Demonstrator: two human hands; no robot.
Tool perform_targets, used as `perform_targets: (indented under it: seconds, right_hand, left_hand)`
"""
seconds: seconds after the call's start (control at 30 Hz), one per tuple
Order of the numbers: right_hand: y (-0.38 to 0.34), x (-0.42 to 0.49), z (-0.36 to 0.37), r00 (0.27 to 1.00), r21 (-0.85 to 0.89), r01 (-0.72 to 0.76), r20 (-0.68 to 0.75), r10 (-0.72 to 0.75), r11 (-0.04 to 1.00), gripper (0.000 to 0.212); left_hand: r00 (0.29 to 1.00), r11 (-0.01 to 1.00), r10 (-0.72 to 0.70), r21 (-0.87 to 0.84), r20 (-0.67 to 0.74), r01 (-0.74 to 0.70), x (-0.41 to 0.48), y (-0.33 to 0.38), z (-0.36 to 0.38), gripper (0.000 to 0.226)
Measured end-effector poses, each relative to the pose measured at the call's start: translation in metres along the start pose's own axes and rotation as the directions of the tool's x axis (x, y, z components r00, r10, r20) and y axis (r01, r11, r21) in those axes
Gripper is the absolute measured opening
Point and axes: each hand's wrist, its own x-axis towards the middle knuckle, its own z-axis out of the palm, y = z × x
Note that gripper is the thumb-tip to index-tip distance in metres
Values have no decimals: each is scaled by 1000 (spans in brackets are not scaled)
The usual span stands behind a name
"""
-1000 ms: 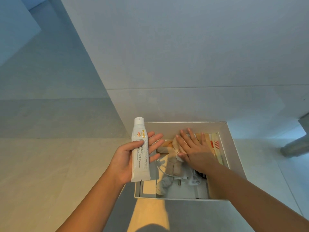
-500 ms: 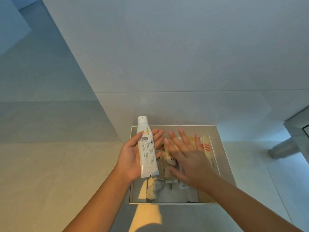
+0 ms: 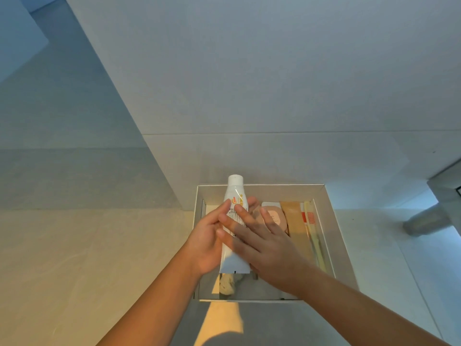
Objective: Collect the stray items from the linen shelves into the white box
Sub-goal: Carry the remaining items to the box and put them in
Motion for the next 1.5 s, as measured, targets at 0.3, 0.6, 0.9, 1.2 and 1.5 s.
perform_targets:
  seconds: [0.3,0.6,0.9,1.2,1.5]
  right_hand:
    - [4,2,-4,989,19,-4,-145,7,1000,52]
    - [8,-3,22,997,47,13,76,-17,999,75]
    - [-3,19,55,933,139,-44,359,-9,989,86]
    - [-9,23,85,833,173,-80,552,-29,982,70]
    - [-4,7,103,752,162,-124,659,-14,979,81]
  left_hand:
    - [994,992,107,65,2,-107,-17,10,-19,62]
    - [937,955,297,32,-182,-296,-45,31,-53,63]
    - [927,941,339,41,-157,-337,-70,32,-61,60]
    - [915,932,360,123,-183,-342,-77,22,-61,54]
    - [931,941,329,140,-157,-309,-67,20,-57,55]
